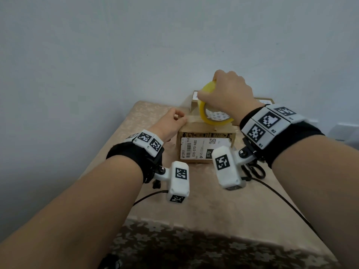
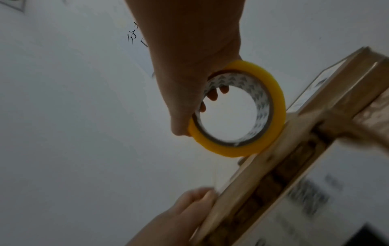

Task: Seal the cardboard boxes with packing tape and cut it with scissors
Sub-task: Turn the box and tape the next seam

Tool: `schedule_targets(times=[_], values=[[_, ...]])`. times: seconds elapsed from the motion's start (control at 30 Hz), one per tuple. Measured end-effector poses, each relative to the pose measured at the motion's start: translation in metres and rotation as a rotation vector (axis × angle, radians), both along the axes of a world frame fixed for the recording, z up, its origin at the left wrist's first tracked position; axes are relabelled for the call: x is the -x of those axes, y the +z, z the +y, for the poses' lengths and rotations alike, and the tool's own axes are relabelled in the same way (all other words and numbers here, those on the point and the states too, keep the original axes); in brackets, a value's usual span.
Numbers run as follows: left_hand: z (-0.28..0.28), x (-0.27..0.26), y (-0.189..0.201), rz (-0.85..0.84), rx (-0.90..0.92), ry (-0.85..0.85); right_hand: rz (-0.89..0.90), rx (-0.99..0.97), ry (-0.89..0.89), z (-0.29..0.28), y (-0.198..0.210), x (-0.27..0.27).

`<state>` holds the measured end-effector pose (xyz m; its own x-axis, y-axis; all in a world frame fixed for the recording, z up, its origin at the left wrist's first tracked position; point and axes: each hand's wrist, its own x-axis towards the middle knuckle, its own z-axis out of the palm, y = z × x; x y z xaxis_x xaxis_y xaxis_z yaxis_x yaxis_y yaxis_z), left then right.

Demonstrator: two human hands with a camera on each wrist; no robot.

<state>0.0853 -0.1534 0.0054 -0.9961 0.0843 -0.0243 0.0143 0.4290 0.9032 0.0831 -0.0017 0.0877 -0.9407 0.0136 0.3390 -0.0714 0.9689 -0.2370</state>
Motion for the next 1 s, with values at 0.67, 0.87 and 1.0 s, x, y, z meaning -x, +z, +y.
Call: schedule_targets(times=[0.67,0.87,1.0], values=[[0.040,0.021,0.011,0.057,0.790,0.053,-0.043,0.318,0.015,0.040,-0.021,-0.001],[0.029,0.009,0.014,0.252,0.728,-0.348,-0.041,0.319,0.019,0.042,-0.018,-0.004],[0.024,0.013,0.007,0.304,1.035,-0.422,-0.035,0.285,0.022,0.038,-0.018,-0.009]])
